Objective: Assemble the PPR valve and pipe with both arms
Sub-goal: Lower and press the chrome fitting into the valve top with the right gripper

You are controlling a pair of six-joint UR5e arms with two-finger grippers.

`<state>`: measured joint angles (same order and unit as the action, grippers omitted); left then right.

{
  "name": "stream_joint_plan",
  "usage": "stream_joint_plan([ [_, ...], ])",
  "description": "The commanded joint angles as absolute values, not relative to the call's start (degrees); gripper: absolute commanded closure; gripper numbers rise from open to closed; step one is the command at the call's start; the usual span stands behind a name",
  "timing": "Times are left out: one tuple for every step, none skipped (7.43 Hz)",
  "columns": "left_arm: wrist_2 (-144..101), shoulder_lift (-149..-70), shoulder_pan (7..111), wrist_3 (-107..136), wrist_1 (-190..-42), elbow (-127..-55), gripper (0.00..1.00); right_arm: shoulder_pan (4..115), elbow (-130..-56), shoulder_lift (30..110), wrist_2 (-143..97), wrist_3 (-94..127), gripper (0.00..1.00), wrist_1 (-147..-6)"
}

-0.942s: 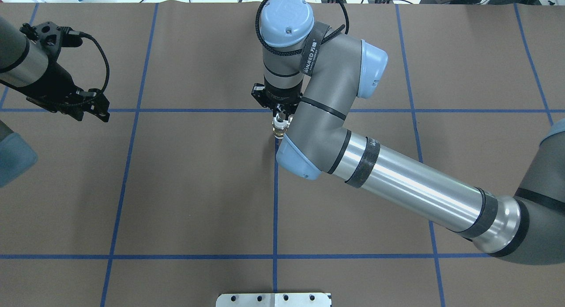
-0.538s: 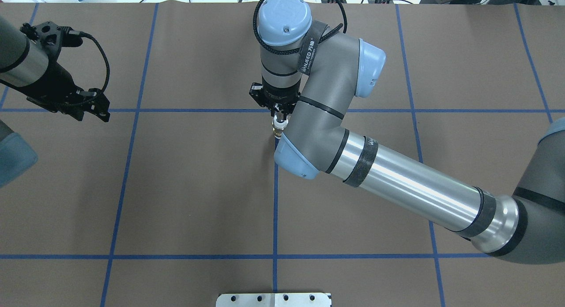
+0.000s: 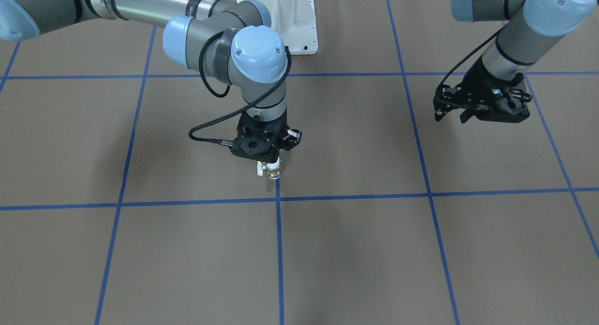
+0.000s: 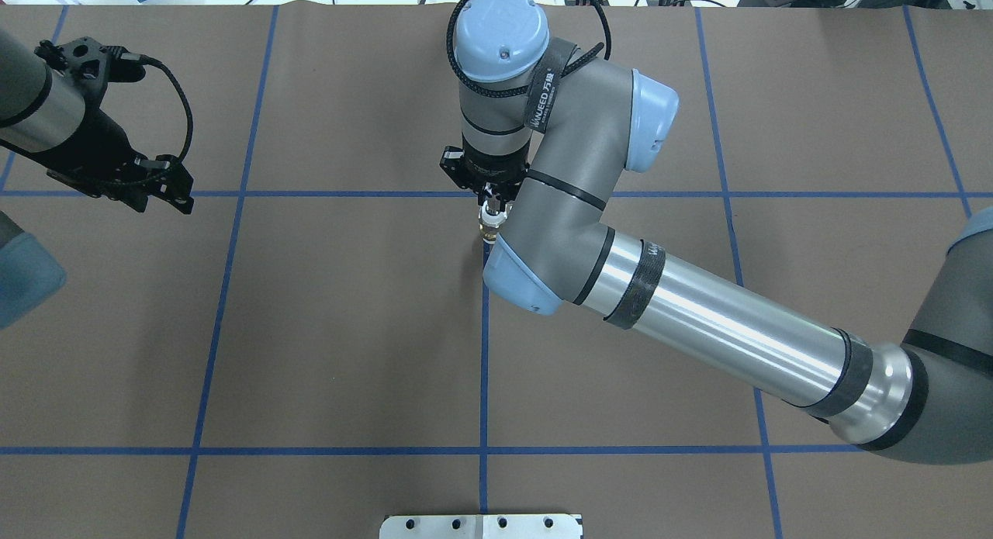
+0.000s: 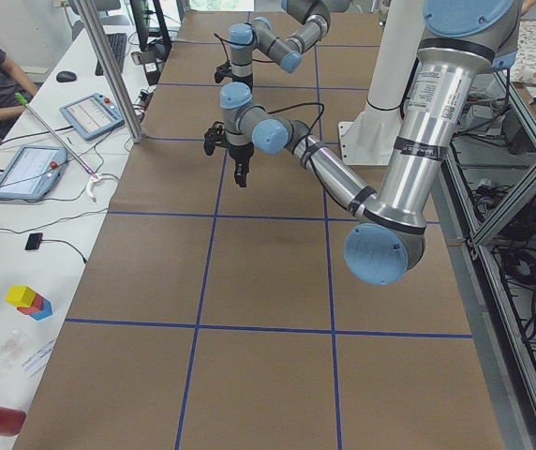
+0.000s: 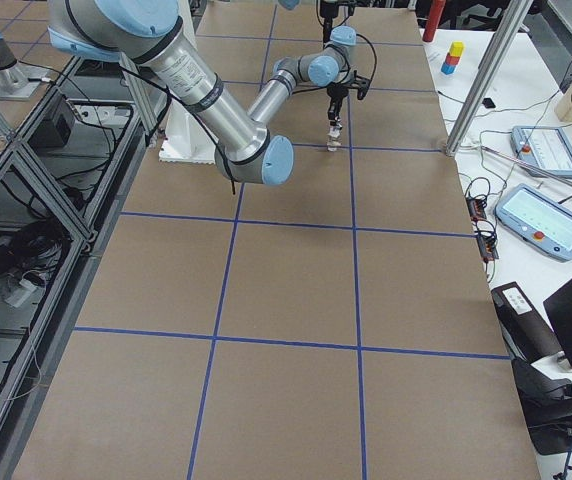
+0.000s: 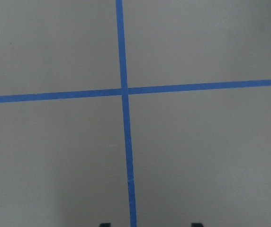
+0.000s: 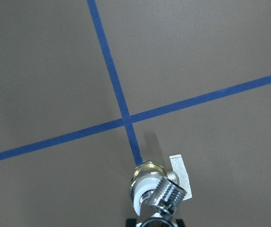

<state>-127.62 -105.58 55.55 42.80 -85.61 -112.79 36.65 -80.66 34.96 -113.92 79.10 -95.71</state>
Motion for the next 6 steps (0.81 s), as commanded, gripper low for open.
stream_joint_plan([
  [-127.6,-105.7,55.5,43.0,-85.6,-112.9,0.35,36.7,-80.6,35.0,-114.0,79.1,1.0,-95.7],
  [-127.6,-105.7,55.5,43.0,-85.5,-113.0,0.35,36.6,-80.6,35.1,-114.0,79.1,1.0,-95.6],
  [-127.6,-105.6,55.5,43.0,-85.5,-113.0,0.35,36.5,-80.1,34.9,-114.0,79.2,1.0,-95.5],
  [-127.6,-105.6,55.5,43.0,-85.5,-113.1,0.35,36.5,-80.0,34.9,-113.9,79.2,1.0,-95.5],
  [-127.6,-105.6,55.5,43.0,-85.4,-113.4,0.35,36.4,-80.0,34.9,-113.9,79.2,1.0,-95.5],
  [-127.6,-105.6,55.6,43.0,-85.3,-113.6,0.35,36.4,-79.9,34.9,-113.9,79.2,1.0,-95.5],
])
